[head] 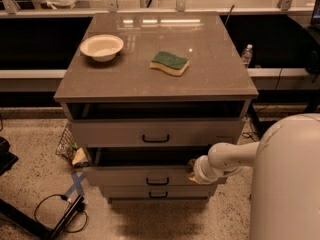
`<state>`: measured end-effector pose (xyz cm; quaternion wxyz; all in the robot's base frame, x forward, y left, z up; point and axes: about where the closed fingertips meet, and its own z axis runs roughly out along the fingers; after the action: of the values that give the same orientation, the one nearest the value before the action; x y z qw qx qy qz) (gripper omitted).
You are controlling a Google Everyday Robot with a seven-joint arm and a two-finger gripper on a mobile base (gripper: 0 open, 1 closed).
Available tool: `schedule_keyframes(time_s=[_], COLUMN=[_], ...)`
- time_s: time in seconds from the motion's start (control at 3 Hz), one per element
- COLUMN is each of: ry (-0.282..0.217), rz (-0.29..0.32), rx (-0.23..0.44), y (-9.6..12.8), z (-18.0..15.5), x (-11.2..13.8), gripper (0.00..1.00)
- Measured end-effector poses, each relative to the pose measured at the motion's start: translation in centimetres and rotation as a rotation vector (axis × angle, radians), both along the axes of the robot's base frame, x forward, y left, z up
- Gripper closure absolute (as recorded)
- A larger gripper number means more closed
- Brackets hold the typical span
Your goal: Open middle drawer
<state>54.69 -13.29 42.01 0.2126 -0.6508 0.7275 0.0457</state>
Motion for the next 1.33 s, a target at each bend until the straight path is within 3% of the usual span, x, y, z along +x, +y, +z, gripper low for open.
schedule_keyframes(time_s=[1.33], ry=[0.022], rz=[-0.005], rx=[-0.001], y=[-0.19], z=[0.78], x=[-0.87], gripper=[1.00])
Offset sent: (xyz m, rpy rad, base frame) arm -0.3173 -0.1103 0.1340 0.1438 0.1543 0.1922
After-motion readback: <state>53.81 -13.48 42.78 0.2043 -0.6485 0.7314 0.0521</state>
